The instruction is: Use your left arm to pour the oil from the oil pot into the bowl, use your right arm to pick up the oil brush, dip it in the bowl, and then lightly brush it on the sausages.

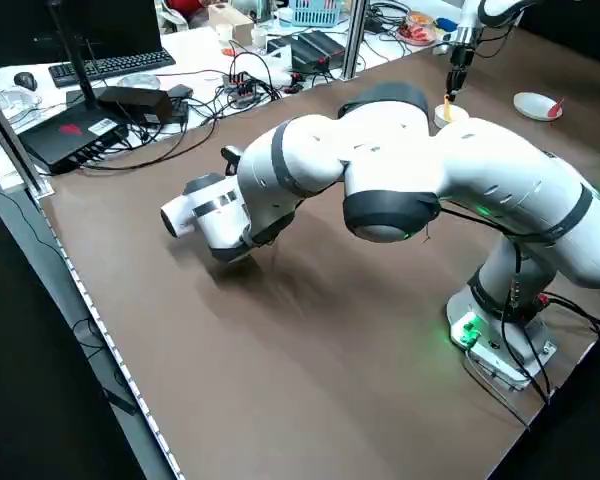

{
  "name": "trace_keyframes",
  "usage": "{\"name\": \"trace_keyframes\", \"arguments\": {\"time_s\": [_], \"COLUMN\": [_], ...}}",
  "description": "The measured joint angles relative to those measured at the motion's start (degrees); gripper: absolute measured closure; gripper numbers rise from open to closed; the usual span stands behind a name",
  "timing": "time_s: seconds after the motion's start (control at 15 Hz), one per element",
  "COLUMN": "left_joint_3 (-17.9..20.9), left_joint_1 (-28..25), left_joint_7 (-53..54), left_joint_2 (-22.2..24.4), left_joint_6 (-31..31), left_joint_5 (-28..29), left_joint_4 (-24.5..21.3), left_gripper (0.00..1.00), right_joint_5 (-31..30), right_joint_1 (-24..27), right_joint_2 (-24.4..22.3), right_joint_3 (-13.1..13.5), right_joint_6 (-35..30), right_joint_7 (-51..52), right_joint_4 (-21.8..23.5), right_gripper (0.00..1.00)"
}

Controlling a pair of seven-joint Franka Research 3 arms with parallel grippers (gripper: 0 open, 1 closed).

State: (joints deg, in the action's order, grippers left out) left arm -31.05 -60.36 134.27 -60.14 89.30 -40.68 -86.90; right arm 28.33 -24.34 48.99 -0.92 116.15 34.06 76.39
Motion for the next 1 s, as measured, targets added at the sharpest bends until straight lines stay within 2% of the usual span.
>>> {"name": "trace_keyframes", "arguments": {"time_s": [0.27,0.33,0.4,0.47,0.53,1.0], "left_joint_3": [0.11,0.21,0.35,0.52,0.63,1.91], "left_joint_1": [0.00,0.00,-0.01,-0.04,-0.11,-0.40], "left_joint_7": [0.00,0.00,0.00,0.00,0.01,0.06], "left_joint_2": [-0.07,-0.08,-0.09,-0.09,-0.10,-0.12], "left_joint_6": [-0.15,-0.27,-0.37,-0.38,-0.38,-0.38], "left_joint_5": [-0.16,-0.16,-0.16,-0.16,-0.16,-0.16], "left_joint_4": [0.04,0.04,0.04,0.04,0.04,0.36], "left_gripper": [0.44,0.41,0.41,0.35,0.28,0.23], "right_joint_5": [0.00,0.00,0.00,0.00,0.00,0.00], "right_joint_1": [-0.15,-0.17,-0.17,-0.18,-0.20,-0.64], "right_joint_2": [0.00,0.01,0.01,0.01,0.01,0.01], "right_joint_3": [0.00,0.00,0.00,0.00,0.00,-0.01], "right_joint_6": [0.00,0.00,0.01,0.01,0.01,0.10], "right_joint_7": [0.04,0.04,0.05,0.07,0.09,0.10], "right_joint_4": [0.00,0.00,0.00,0.00,0.00,0.00], "right_gripper": [0.54,0.63,0.65,0.67,0.67,0.67]}}
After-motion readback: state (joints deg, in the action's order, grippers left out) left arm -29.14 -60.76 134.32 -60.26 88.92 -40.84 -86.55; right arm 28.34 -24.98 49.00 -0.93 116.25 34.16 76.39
